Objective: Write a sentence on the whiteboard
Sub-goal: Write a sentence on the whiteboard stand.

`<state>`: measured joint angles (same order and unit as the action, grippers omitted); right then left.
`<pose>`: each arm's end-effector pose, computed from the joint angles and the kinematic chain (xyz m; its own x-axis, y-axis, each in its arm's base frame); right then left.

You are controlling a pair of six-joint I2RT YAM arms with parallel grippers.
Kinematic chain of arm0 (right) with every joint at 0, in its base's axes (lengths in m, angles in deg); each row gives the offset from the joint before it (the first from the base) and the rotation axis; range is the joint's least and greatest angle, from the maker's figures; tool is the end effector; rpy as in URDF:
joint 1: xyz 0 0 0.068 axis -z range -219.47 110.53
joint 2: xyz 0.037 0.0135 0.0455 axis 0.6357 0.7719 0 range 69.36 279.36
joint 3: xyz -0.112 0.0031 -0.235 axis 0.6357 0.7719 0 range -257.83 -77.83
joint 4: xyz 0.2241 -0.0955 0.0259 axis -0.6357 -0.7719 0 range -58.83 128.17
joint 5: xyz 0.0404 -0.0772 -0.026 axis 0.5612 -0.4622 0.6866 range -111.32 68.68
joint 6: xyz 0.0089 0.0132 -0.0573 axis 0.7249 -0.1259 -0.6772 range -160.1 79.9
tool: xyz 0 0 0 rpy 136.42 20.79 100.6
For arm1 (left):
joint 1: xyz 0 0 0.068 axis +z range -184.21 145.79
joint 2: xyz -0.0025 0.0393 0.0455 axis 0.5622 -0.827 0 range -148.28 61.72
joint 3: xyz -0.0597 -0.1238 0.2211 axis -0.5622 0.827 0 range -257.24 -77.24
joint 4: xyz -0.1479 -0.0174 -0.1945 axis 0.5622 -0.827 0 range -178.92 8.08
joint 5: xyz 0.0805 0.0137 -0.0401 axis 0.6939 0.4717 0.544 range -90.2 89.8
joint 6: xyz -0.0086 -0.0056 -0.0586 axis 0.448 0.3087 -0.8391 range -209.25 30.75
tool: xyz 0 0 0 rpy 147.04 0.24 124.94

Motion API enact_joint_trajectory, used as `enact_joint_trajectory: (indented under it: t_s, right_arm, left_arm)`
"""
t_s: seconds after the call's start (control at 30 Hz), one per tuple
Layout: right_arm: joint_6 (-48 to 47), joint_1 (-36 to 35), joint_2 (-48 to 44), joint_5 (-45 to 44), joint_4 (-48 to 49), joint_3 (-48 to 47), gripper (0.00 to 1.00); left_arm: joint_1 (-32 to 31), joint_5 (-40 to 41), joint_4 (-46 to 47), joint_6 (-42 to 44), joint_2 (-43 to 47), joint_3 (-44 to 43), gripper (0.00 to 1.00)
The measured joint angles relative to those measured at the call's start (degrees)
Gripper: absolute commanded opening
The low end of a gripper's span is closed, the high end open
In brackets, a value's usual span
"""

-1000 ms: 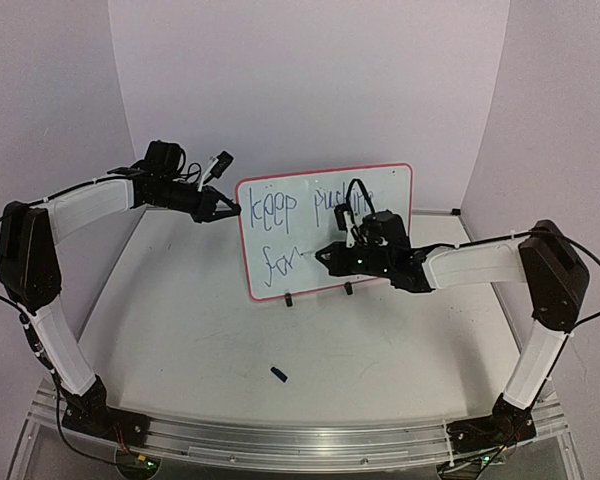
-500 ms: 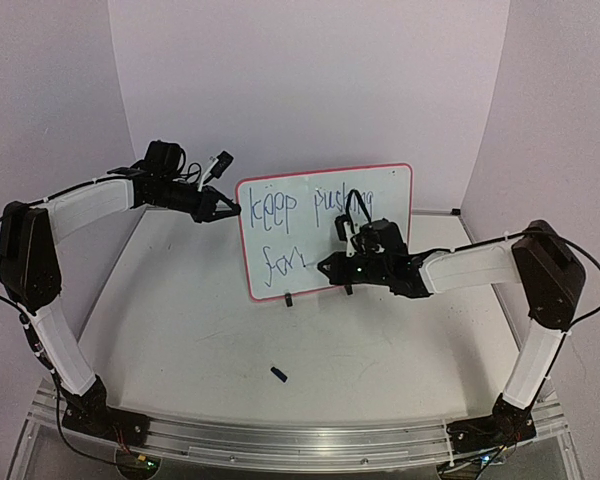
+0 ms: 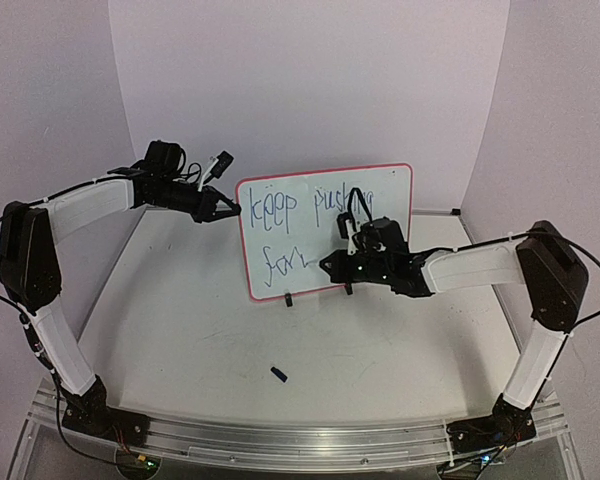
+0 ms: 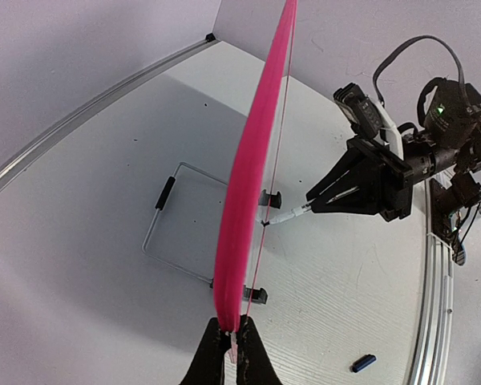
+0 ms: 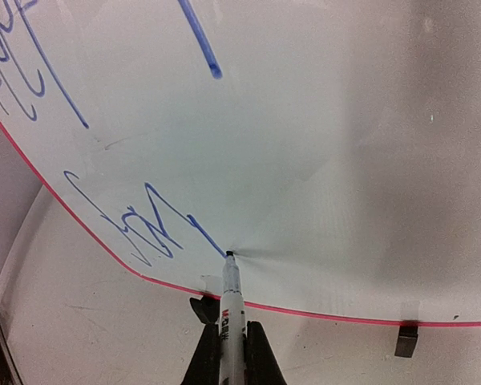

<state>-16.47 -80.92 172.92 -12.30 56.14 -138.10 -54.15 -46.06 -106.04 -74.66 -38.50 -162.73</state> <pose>0.2888 0.2641 0.1954 -0.5983 -0.0002 -0.8013 -0.5678 0.7057 0.4238 0.3475 -0.1594 0.2953 -0.3784 0.3240 -0.8671 0.8869 0.3951 -0.2394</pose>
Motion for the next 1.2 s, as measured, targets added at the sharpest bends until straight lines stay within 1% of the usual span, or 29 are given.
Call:
enact_joint_trajectory:
  t_s: [0.23,1.2]
  right_arm:
    - [-0.1,0.1,-2.1,-1.9,0.0,-0.2,0.0]
    - [0.2,0.1,-2.0,-3.6,-1.8,1.3,0.0]
  left_arm:
    - [0.0,0.0,0.0,0.0,0.0,0.0,0.0]
    - [-0.1,0.0,0.0,0.0,0.0,0.0,0.0]
